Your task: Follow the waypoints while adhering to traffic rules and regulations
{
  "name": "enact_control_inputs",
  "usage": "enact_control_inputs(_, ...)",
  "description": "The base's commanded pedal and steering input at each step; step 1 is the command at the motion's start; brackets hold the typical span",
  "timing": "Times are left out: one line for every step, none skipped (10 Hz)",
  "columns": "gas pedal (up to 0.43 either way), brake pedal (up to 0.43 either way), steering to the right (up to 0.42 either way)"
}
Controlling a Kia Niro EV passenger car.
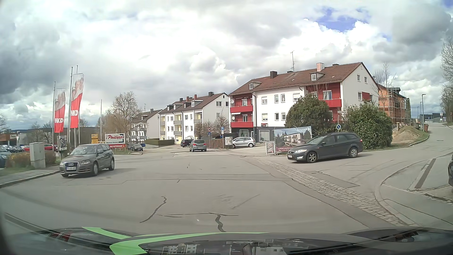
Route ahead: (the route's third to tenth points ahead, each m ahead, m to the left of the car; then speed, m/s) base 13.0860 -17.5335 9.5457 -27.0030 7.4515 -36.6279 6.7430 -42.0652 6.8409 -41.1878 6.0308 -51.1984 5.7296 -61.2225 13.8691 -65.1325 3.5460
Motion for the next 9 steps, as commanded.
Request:
enact_control_inputs(0.000, 0.213, 0.005)
enact_control_inputs(0.000, 0.220, 0.009)
enact_control_inputs(0.000, 0.220, 0.013)
enact_control_inputs(0.000, 0.220, 0.022)
enact_control_inputs(0.000, 0.220, 0.029)
enact_control_inputs(0.000, 0.207, 0.042)
enact_control_inputs(0.000, 0.195, 0.064)
enact_control_inputs(0.000, 0.195, 0.083)
enact_control_inputs(0.000, 0.183, 0.115)
